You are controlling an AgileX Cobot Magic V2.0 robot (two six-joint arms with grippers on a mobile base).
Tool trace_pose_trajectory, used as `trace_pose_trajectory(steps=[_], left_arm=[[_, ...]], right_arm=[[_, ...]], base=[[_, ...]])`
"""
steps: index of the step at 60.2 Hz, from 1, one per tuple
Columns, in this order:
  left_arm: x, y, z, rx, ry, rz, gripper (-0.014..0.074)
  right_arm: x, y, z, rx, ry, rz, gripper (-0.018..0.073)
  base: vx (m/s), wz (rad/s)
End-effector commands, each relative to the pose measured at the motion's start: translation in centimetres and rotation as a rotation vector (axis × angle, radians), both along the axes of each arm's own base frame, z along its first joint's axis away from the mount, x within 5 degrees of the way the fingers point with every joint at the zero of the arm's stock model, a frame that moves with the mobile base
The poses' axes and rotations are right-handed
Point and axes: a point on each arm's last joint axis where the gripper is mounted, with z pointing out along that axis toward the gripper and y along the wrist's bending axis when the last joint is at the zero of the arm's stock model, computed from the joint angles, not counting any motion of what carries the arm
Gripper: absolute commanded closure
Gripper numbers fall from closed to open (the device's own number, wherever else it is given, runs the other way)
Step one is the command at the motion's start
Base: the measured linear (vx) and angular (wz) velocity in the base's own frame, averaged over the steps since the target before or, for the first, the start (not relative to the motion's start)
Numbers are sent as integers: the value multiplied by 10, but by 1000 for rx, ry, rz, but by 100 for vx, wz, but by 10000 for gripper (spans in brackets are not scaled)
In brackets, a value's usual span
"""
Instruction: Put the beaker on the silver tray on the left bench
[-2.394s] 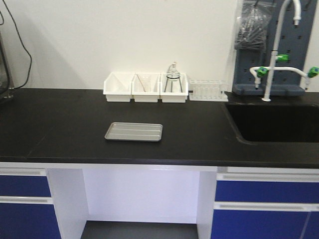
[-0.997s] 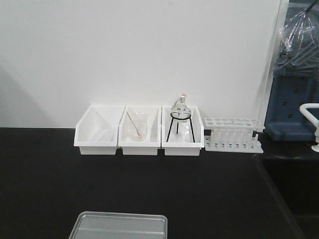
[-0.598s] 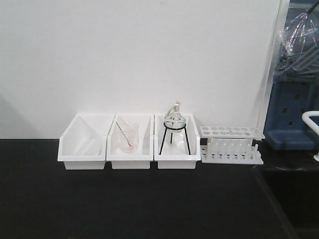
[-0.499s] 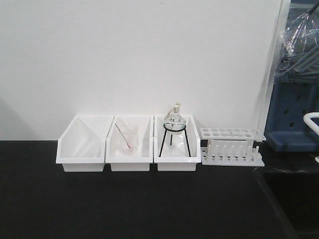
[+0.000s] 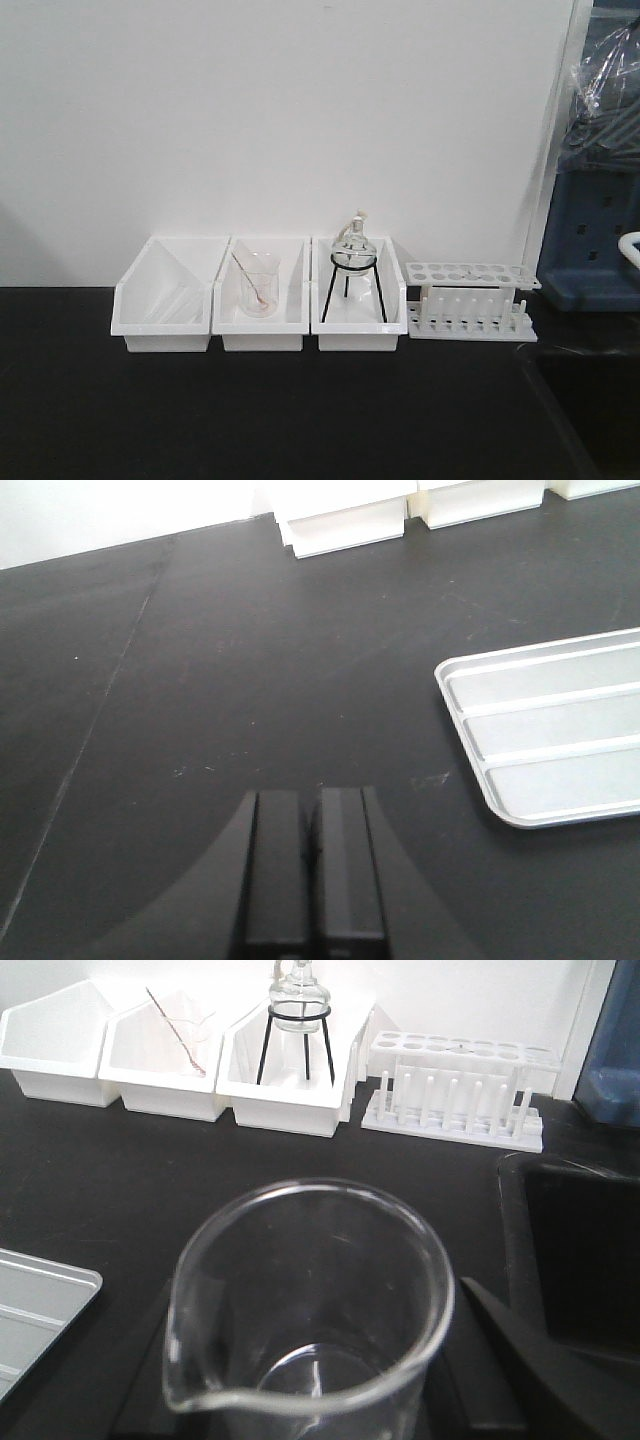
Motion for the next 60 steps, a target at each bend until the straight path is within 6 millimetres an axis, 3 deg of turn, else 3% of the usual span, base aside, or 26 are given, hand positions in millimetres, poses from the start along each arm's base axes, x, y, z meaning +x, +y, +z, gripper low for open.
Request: trace_pose_trajectory(steps=[1, 17, 26, 40, 50, 60], left_arm=[[2, -1, 1, -7, -69, -12, 595], [2, -1, 1, -7, -69, -12, 595], [2, -1, 1, -7, -69, -12, 595], [2, -1, 1, -7, -69, -12, 595], [2, -1, 1, -7, -69, -12, 595], [2, -1, 1, -7, -69, -12, 595]], right_arm=[[1, 4, 13, 1, -70, 45, 571], [1, 8, 16, 10, -99, 86, 571], [11, 33, 16, 42, -122, 282, 571], [59, 85, -1, 68, -6, 575, 571], [103, 121, -13, 98, 6, 742, 571], [131, 148, -35, 177, -9, 887, 571]], base=[[0, 0], [0, 0], [0, 0], [0, 0], [0, 0], [0, 0]])
